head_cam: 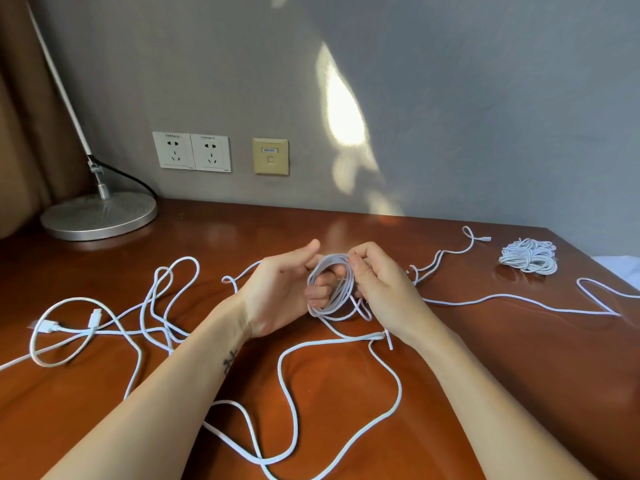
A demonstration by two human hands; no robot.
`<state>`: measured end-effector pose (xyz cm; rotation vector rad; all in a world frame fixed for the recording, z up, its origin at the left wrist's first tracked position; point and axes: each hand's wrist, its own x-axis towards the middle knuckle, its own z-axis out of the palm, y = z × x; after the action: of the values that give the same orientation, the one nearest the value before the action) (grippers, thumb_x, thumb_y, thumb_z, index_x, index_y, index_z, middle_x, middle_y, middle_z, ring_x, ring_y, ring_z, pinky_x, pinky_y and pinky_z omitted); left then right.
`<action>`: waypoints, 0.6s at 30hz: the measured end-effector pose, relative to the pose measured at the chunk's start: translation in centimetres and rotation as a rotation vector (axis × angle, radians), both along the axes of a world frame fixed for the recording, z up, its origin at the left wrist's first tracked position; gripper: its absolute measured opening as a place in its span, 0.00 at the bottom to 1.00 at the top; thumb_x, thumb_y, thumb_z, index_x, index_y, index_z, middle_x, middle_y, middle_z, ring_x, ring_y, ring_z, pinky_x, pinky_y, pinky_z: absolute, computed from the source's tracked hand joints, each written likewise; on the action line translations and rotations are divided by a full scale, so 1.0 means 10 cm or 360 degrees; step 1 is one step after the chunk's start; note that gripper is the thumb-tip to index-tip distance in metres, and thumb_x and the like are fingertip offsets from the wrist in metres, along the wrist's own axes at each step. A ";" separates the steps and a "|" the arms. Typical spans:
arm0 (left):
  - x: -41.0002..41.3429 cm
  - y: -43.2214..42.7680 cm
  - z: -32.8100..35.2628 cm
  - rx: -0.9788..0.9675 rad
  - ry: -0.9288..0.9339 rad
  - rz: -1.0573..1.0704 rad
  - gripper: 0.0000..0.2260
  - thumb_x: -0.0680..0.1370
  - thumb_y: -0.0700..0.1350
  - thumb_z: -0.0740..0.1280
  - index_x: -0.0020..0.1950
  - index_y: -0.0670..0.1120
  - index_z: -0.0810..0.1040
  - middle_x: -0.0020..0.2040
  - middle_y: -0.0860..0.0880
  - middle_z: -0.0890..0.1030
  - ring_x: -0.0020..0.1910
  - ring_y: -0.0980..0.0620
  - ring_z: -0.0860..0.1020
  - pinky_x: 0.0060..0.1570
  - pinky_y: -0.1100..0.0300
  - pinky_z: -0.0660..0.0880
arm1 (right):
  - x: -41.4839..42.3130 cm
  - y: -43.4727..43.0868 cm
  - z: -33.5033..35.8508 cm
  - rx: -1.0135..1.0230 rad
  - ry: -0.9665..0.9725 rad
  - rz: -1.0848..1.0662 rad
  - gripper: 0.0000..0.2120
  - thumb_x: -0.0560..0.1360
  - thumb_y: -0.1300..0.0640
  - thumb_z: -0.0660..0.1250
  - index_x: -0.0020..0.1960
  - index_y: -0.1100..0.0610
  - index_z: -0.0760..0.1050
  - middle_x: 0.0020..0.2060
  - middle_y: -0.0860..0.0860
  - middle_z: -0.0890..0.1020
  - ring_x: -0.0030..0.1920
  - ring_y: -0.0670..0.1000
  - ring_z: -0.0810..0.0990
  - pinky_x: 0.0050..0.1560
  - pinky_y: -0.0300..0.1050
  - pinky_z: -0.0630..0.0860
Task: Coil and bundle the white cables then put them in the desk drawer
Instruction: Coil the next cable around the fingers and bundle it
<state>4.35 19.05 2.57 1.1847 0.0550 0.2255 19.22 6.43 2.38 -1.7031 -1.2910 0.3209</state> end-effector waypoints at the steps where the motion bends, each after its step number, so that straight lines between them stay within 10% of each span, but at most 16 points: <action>1: 0.00 0.00 0.00 0.0001 -0.0009 -0.0004 0.22 0.82 0.56 0.60 0.58 0.36 0.75 0.39 0.47 0.63 0.34 0.53 0.61 0.40 0.58 0.63 | 0.01 0.00 0.00 0.0014 -0.0018 -0.0025 0.08 0.86 0.48 0.57 0.53 0.46 0.74 0.36 0.47 0.79 0.36 0.43 0.75 0.39 0.46 0.73; 4: 0.03 -0.01 -0.02 0.0095 -0.0029 0.0064 0.18 0.83 0.52 0.62 0.58 0.36 0.75 0.38 0.49 0.66 0.35 0.54 0.61 0.39 0.59 0.62 | 0.01 0.01 0.00 0.0029 -0.0041 -0.0069 0.08 0.86 0.51 0.58 0.52 0.46 0.74 0.33 0.35 0.78 0.36 0.39 0.76 0.38 0.37 0.73; 10: 0.03 0.00 -0.01 0.0237 -0.0024 0.0329 0.13 0.84 0.48 0.60 0.53 0.38 0.75 0.34 0.50 0.64 0.31 0.55 0.58 0.32 0.61 0.57 | 0.01 -0.02 -0.01 0.0084 -0.0101 -0.0064 0.12 0.87 0.55 0.55 0.63 0.45 0.75 0.33 0.42 0.77 0.35 0.43 0.77 0.41 0.38 0.77; 18: 0.06 -0.03 -0.06 0.0326 0.0079 0.0352 0.17 0.87 0.51 0.56 0.53 0.38 0.76 0.36 0.48 0.65 0.32 0.54 0.59 0.34 0.60 0.59 | -0.02 0.00 0.00 -0.0018 -0.0172 -0.0055 0.13 0.87 0.59 0.54 0.61 0.47 0.75 0.52 0.40 0.78 0.45 0.37 0.76 0.45 0.29 0.70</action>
<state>4.95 18.74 1.97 1.3889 0.2114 0.4034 19.05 6.47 2.34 -1.7710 -1.3385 0.2189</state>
